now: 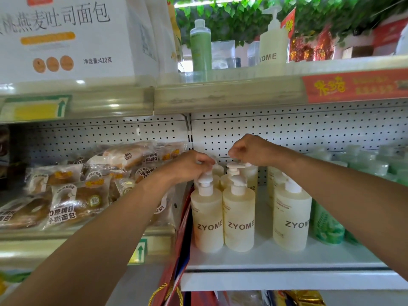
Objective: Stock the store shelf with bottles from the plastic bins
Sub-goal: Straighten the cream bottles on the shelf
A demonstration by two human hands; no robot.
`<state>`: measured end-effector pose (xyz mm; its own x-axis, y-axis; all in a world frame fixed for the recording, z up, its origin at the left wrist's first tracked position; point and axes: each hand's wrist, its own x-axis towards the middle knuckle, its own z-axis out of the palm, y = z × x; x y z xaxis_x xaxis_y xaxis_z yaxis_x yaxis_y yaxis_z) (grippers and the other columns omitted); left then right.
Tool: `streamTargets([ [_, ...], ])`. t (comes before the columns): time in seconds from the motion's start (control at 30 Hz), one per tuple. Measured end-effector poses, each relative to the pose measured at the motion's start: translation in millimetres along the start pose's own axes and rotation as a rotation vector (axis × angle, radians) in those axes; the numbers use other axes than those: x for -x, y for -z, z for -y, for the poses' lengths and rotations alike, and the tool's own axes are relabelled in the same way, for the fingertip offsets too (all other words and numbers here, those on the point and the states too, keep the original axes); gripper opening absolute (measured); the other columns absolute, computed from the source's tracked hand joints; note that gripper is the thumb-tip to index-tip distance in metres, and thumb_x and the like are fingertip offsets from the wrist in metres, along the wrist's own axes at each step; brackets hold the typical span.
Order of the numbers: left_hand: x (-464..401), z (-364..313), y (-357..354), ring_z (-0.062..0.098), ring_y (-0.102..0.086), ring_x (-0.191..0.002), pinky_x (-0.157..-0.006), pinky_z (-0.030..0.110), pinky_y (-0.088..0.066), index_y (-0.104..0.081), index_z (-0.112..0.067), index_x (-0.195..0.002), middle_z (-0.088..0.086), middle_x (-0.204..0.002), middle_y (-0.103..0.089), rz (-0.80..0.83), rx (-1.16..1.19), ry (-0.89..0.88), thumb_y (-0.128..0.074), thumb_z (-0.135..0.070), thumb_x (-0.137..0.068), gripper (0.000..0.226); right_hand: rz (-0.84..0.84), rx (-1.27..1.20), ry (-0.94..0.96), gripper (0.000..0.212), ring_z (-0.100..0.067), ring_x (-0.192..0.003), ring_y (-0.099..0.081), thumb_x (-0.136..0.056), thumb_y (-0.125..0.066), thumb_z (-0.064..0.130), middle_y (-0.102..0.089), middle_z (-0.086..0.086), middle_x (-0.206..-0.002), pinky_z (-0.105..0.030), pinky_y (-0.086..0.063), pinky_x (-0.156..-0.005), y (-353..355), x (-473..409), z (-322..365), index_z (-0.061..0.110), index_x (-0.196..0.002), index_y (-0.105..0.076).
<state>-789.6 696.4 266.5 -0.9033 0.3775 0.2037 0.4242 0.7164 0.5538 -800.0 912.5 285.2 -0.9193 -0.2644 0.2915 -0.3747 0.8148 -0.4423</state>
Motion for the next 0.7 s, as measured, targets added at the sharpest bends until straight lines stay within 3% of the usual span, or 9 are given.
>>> streamTargets([
  [0.1,-9.3,3.9,1.6,0.007,-0.054,-0.109,-0.083,0.020,-0.037,-0.062,-0.028,-0.125,-0.009,-0.127,-0.061,-0.052,0.014,-0.004,-0.055,-0.031,-0.097,0.029,-0.101,0.032,-0.034,0.026,-0.019,-0.117,-0.055,-0.097,-0.055,0.020,-0.056,-0.004,-0.135,-0.023,-0.038,-0.087,9.6,-7.6,-11.2,0.018,-0.120,-0.066],
  [0.23,-24.4,6.2,2.5,0.011,-0.051,-0.113,-0.092,0.026,-0.038,-0.051,-0.032,-0.135,-0.005,-0.140,-0.051,-0.042,-0.041,0.030,-0.056,-0.035,-0.096,0.040,0.077,0.165,-0.100,0.042,-0.021,-0.131,-0.042,-0.094,-0.060,0.019,-0.036,-0.002,-0.149,-0.025,-0.033,-0.093,10.8,-17.0,-23.9,0.027,-0.135,-0.054],
  [0.33,-33.7,5.7,1.2,0.017,-0.050,-0.124,-0.097,0.027,-0.039,-0.047,-0.028,-0.139,-0.001,-0.144,-0.048,0.019,-0.053,0.031,-0.054,-0.032,-0.097,0.043,0.136,0.231,-0.132,0.050,-0.022,-0.131,-0.043,-0.092,-0.064,0.019,-0.036,-0.003,-0.148,-0.027,-0.036,-0.097,5.8,-24.8,-26.6,0.023,-0.140,-0.049],
  [0.47,-45.5,5.0,0.5,0.014,-0.052,-0.124,-0.102,0.028,-0.041,-0.052,-0.022,-0.137,-0.002,-0.141,-0.053,0.022,-0.105,-0.001,-0.053,-0.032,-0.097,0.041,0.075,0.263,-0.180,0.050,-0.025,-0.124,-0.051,-0.091,-0.066,0.019,-0.048,-0.008,-0.142,-0.031,-0.041,-0.098,-3.4,-32.8,-32.3,0.016,-0.138,-0.051],
  [0.7,-52.8,14.0,-1.6,0.012,-0.054,-0.118,-0.093,0.024,-0.039,-0.058,-0.023,-0.132,-0.005,-0.136,-0.058,0.018,-0.073,0.011,-0.055,-0.036,-0.096,0.038,0.021,0.215,-0.207,0.038,-0.024,-0.115,-0.056,-0.088,-0.069,0.021,-0.056,-0.007,-0.130,-0.028,-0.043,-0.086,-8.5,-43.6,-38.3,0.015,-0.125,-0.061],
])
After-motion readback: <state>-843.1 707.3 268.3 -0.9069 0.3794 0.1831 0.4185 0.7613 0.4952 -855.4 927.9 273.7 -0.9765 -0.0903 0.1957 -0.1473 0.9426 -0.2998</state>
